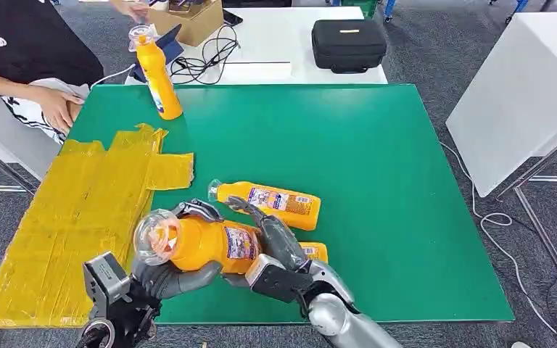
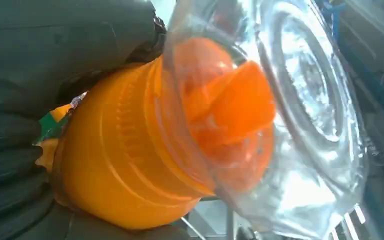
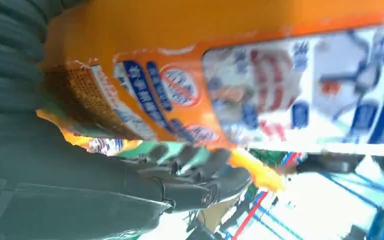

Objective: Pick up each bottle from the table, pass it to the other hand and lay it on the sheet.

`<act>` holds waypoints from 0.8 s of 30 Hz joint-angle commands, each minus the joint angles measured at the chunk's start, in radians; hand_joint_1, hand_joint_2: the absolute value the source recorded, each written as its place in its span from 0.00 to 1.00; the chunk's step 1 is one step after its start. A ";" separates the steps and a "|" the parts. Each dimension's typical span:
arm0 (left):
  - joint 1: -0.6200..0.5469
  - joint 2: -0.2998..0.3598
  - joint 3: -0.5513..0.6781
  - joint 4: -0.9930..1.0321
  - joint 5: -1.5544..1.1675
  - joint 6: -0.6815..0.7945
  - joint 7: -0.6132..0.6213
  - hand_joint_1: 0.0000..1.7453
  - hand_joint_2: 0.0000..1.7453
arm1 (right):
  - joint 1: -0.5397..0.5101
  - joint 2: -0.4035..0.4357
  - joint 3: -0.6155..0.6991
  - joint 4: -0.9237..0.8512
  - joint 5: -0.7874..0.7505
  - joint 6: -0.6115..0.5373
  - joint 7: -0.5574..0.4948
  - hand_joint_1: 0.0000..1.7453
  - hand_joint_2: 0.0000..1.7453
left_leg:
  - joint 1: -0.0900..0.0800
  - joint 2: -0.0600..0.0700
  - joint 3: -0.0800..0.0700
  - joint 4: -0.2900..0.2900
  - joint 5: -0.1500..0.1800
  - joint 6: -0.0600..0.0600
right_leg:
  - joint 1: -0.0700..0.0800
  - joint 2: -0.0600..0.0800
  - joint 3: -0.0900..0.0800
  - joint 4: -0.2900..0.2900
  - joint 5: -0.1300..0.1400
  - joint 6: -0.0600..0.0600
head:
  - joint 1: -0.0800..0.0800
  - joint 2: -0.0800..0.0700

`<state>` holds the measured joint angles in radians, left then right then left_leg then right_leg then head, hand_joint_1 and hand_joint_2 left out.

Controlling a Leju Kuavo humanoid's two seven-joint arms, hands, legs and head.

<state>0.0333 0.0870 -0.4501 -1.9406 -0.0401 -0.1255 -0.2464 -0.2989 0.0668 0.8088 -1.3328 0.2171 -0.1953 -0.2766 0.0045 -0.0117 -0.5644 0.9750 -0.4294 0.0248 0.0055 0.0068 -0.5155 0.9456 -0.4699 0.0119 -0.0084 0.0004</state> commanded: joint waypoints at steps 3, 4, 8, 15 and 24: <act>-0.004 0.007 0.002 0.013 0.004 -0.002 0.004 1.00 1.00 | -0.020 -0.039 -0.056 -0.051 -0.015 -0.018 0.006 0.00 1.00 | 0.000 0.000 0.002 0.000 -0.001 0.000 | 0.000 -0.001 0.002 -0.001 0.000 0.001 | 0.000 0.000; -0.004 0.007 0.002 0.013 0.004 -0.002 0.004 1.00 1.00 | -0.020 -0.039 -0.056 -0.051 -0.015 -0.018 0.006 0.00 1.00 | 0.000 0.000 0.001 0.000 0.000 0.000 | 0.000 -0.001 0.001 0.000 0.000 0.001 | 0.000 0.000; 0.000 -0.002 0.012 0.007 0.001 0.008 0.001 1.00 1.00 | -0.009 -0.039 -0.068 -0.072 -0.028 -0.033 -0.001 0.00 1.00 | 0.001 0.002 0.005 0.000 -0.003 -0.001 | 0.001 0.000 0.006 -0.001 -0.001 0.002 | 0.000 0.000; 0.032 -0.011 0.086 -0.058 -0.124 0.110 -0.024 1.00 1.00 | 0.087 -0.084 -0.148 -0.275 -0.076 -0.033 0.005 0.00 1.00 | 0.000 0.000 0.002 0.001 -0.002 0.000 | 0.000 -0.001 0.003 0.000 -0.001 0.002 | 0.000 0.000; 0.108 -0.019 0.170 -0.120 -0.523 0.374 -0.001 1.00 1.00 | 0.244 -0.147 -0.255 -0.495 -0.026 -0.092 -0.061 0.00 1.00 | 0.000 -0.001 0.002 0.000 -0.002 -0.001 | 0.000 -0.003 0.003 -0.001 -0.002 0.001 | 0.000 0.000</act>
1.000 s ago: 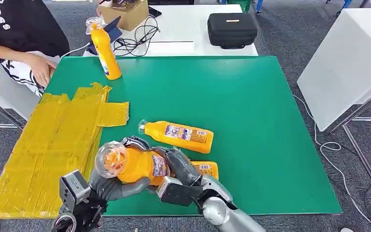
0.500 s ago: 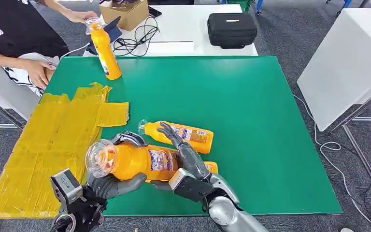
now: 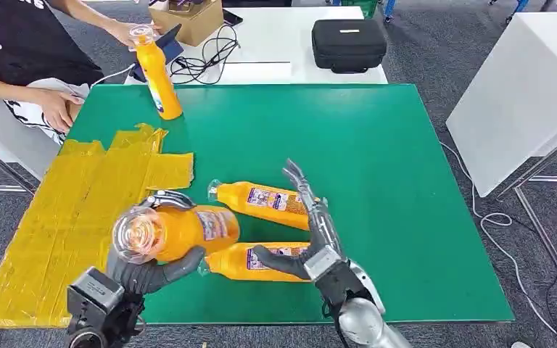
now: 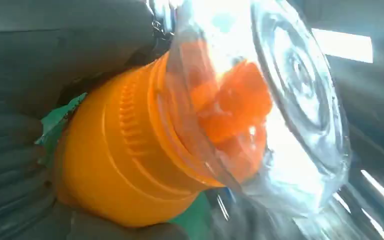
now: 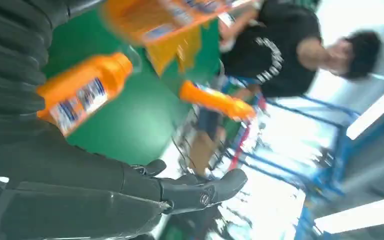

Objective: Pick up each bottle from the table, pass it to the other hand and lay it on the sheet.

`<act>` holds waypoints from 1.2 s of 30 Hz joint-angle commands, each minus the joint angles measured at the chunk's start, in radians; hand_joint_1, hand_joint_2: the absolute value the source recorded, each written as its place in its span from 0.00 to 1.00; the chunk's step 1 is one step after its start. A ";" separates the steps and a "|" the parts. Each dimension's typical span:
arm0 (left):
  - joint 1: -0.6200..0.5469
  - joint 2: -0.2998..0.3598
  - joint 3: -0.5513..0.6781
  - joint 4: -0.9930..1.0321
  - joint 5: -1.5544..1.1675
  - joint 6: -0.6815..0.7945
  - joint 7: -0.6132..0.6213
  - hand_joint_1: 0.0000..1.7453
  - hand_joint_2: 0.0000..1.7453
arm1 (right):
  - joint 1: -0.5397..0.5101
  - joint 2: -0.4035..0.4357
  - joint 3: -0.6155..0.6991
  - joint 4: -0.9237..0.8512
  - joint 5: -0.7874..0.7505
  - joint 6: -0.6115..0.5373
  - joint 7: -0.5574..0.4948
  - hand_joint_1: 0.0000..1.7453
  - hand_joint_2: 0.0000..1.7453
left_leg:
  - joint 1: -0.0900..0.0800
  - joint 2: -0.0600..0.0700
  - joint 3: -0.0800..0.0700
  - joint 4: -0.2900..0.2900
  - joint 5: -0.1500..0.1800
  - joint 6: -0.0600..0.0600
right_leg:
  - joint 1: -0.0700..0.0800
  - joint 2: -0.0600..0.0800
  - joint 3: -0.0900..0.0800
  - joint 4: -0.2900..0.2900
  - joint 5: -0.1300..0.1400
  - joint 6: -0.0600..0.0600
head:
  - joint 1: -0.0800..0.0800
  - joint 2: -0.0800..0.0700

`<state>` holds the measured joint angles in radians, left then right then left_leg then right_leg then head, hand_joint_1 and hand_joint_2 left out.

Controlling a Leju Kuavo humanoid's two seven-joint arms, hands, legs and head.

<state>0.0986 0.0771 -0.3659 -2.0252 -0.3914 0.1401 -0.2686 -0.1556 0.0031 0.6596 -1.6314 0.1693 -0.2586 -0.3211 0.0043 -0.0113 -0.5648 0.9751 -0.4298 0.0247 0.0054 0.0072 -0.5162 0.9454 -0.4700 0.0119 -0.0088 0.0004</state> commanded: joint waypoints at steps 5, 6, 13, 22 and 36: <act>0.039 -0.011 0.083 -0.031 -0.172 0.110 0.022 1.00 1.00 | 0.096 -0.079 -0.104 -0.193 0.023 -0.028 -0.016 0.00 1.00 | 0.000 0.000 0.001 0.000 0.000 0.000 | 0.000 -0.001 0.002 -0.001 0.000 0.001 | 0.000 0.000; 0.039 -0.011 0.083 -0.031 -0.172 0.110 0.022 1.00 1.00 | 0.096 -0.079 -0.104 -0.193 0.023 -0.028 -0.016 0.00 1.00 | 0.001 0.001 0.005 0.001 -0.002 -0.001 | 0.001 -0.001 0.006 -0.001 -0.002 0.002 | 0.000 0.000; 0.039 -0.011 0.083 -0.031 -0.172 0.110 0.022 1.00 1.00 | 0.096 -0.079 -0.104 -0.193 0.023 -0.028 -0.016 0.00 1.00 | 0.000 0.000 0.002 0.000 -0.001 0.000 | 0.000 -0.001 0.003 -0.001 -0.001 0.001 | 0.000 0.000; 0.044 0.045 0.172 0.017 -0.837 0.409 0.261 1.00 1.00 | 0.318 -0.127 -0.173 -0.388 0.181 -0.141 -0.030 0.00 1.00 | 0.000 -0.003 0.003 -0.001 -0.001 -0.001 | 0.000 -0.004 0.004 -0.001 -0.002 0.001 | 0.000 0.000; -0.294 0.181 -0.097 0.483 -1.179 -0.003 0.434 1.00 1.00 | 0.335 -0.232 -0.140 -0.370 0.260 -0.171 -0.034 0.00 1.00 | 0.000 -0.007 0.002 -0.002 0.002 -0.001 | 0.000 -0.006 -0.003 -0.002 0.001 0.000 | 0.000 0.000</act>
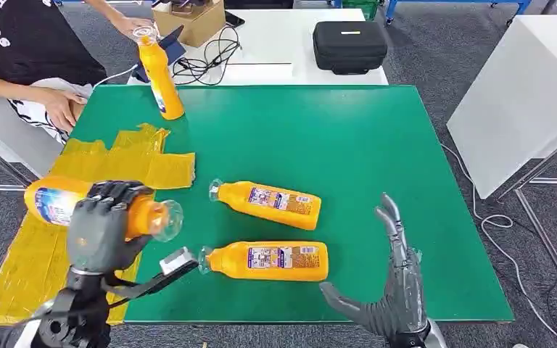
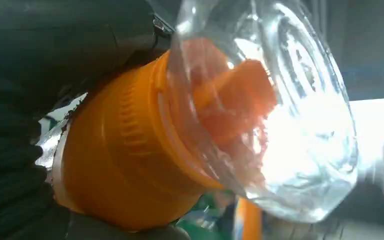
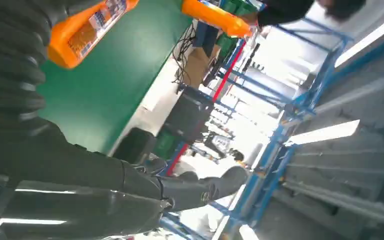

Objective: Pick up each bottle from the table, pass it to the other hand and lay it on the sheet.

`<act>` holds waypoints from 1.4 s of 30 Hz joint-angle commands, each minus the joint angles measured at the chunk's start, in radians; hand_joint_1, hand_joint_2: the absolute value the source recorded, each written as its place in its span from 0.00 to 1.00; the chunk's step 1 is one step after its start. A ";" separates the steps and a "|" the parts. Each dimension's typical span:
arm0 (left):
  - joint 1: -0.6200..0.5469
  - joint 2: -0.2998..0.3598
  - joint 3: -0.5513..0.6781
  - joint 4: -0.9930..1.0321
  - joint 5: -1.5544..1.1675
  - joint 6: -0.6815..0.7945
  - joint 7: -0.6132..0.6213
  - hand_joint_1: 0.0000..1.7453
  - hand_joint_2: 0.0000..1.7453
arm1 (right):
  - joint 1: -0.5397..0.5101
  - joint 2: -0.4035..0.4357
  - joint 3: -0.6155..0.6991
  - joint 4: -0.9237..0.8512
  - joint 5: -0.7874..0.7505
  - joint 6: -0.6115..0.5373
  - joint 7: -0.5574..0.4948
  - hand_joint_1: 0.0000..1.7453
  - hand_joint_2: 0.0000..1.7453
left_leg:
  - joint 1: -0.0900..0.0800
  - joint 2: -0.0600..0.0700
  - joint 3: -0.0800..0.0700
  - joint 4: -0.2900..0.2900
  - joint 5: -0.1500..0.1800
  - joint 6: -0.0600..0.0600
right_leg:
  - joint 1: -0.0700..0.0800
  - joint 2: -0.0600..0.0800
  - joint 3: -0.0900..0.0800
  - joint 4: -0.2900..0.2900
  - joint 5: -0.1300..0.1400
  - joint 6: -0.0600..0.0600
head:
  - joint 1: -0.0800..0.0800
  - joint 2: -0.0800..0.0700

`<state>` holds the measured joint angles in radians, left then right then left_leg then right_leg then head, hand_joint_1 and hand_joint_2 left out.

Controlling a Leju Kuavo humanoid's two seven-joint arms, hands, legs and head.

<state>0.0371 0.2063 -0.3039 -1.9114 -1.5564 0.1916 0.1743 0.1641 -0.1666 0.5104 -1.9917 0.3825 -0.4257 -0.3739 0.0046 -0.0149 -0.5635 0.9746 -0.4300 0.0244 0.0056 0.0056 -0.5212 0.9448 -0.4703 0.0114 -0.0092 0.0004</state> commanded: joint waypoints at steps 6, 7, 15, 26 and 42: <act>-0.310 0.003 -0.167 0.509 0.005 -0.121 -0.027 1.00 1.00 | 0.016 -0.064 0.015 -0.015 0.084 0.015 0.039 0.00 1.00 | 0.000 -0.001 0.001 -0.001 0.003 0.000 | 0.000 -0.002 0.008 -0.001 0.002 -0.001 | 0.001 0.000; -0.322 -0.007 -0.165 0.531 0.009 -0.129 -0.026 1.00 1.00 | 0.013 -0.069 0.018 -0.010 0.085 0.016 0.037 0.00 1.00 | 0.000 -0.002 0.002 -0.001 0.003 0.000 | 0.000 -0.004 0.009 -0.002 0.002 -0.001 | 0.001 0.000; -0.436 -0.047 -0.112 0.741 0.006 -0.156 0.032 1.00 1.00 | 0.001 -0.071 0.042 0.000 0.078 0.007 0.033 0.00 1.00 | 0.000 0.002 0.000 0.000 0.003 -0.001 | 0.000 -0.002 0.007 -0.001 0.002 -0.001 | 0.001 0.000; -0.454 -0.084 -0.048 0.801 0.042 -0.171 0.053 1.00 1.00 | -0.003 -0.069 0.037 0.006 0.082 0.010 0.044 0.00 1.00 | 0.000 0.004 -0.002 0.000 0.003 0.000 | 0.000 0.000 0.004 0.000 0.003 -0.001 | 0.001 0.000; -0.437 -0.044 -0.074 0.813 -0.014 -0.184 0.231 0.00 1.00 | -0.027 -0.074 0.039 0.023 0.106 0.013 0.067 0.00 1.00 | 0.000 0.005 0.000 0.000 0.002 0.000 | 0.000 0.001 0.007 -0.001 0.002 -0.001 | 0.001 0.000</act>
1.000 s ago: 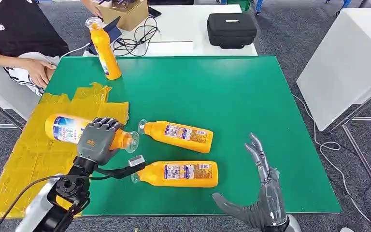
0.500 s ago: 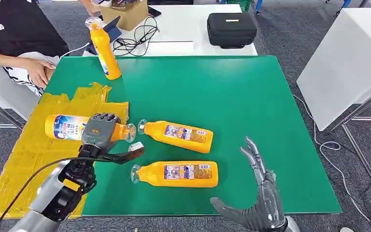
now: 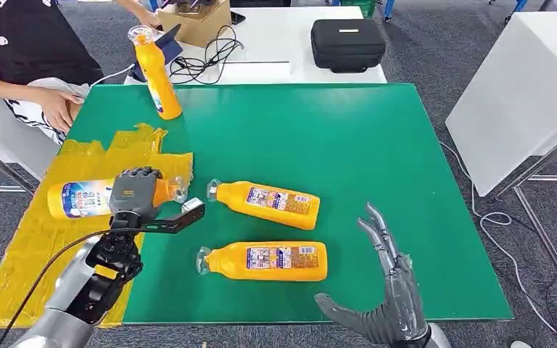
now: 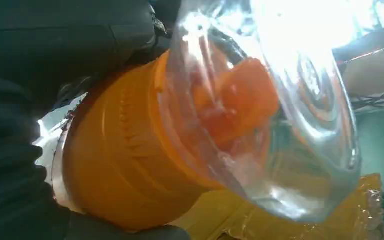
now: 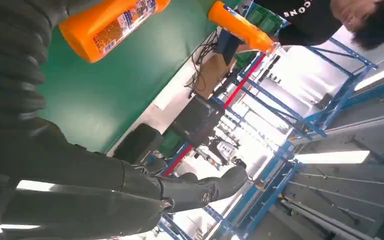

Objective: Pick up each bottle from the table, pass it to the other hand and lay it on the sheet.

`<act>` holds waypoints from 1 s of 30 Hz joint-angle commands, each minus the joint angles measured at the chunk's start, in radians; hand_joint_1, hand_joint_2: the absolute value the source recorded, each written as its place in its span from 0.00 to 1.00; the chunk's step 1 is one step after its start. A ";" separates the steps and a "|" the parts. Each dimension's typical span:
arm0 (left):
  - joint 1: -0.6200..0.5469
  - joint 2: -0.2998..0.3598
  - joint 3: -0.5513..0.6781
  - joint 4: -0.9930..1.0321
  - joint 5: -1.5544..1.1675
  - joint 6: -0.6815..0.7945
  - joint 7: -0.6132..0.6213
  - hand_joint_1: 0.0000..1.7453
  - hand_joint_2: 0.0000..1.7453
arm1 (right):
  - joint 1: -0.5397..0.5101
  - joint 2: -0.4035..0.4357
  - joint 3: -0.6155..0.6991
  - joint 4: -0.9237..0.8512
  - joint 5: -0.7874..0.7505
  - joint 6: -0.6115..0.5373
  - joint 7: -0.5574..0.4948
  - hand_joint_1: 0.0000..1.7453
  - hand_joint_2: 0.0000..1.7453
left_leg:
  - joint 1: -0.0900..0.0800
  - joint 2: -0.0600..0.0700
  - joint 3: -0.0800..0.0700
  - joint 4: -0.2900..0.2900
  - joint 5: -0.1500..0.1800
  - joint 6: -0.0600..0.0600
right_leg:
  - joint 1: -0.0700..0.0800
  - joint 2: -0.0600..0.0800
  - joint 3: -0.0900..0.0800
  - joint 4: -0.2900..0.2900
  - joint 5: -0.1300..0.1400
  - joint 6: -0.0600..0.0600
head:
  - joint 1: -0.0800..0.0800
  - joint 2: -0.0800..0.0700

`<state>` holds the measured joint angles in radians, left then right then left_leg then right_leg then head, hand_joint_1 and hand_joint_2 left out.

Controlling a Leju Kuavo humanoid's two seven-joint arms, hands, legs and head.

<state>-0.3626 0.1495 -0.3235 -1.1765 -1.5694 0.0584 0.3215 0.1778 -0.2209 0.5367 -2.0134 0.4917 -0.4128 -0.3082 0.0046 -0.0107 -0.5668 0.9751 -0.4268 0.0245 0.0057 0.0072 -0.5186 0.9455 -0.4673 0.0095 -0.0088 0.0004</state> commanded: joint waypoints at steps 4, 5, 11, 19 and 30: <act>-0.012 0.010 -0.037 0.061 -0.001 -0.068 0.107 0.00 1.00 | -0.040 -0.019 0.013 0.053 -0.009 -0.004 0.000 0.00 1.00 | 0.000 0.001 0.003 -0.001 -0.001 -0.001 | 0.000 0.000 0.003 -0.002 0.000 0.001 | 0.000 0.000; 0.000 0.003 -0.022 0.050 -0.001 -0.072 0.098 0.00 1.00 | -0.038 -0.017 0.013 0.051 -0.009 -0.003 0.002 0.00 1.00 | 0.000 0.001 0.002 -0.001 0.000 0.000 | 0.000 0.000 0.002 -0.001 0.000 0.001 | 0.000 0.000; 0.052 -0.084 0.089 -0.016 0.083 -0.126 -0.096 0.00 1.00 | -0.034 -0.018 0.007 0.046 0.003 -0.002 0.019 0.00 1.00 | 0.000 0.001 0.001 -0.001 -0.001 0.000 | 0.000 0.000 0.002 -0.001 0.000 0.001 | 0.000 0.000; 0.056 -0.136 0.141 -0.015 0.276 -0.128 -0.173 0.00 1.00 | -0.009 -0.006 -0.006 0.025 0.009 -0.011 0.032 0.00 1.00 | 0.000 0.001 0.002 0.000 -0.001 0.000 | 0.000 0.000 0.002 -0.001 0.000 0.001 | 0.000 0.000; 0.141 -0.180 0.140 -0.171 0.800 -0.103 -0.363 0.00 1.00 | 0.011 0.006 -0.028 -0.004 0.072 0.001 0.069 0.00 1.00 | 0.000 0.001 0.003 0.000 -0.002 0.000 | 0.000 0.000 0.004 -0.001 -0.002 0.001 | 0.000 0.000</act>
<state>-0.2778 0.0335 -0.2125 -1.2326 -1.1854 -0.0301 0.1094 0.1809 -0.2220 0.5322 -2.0111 0.5291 -0.4162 -0.2594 0.0046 -0.0104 -0.5669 0.9751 -0.4268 0.0246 0.0057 0.0080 -0.5188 0.9455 -0.4673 0.0095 -0.0088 0.0004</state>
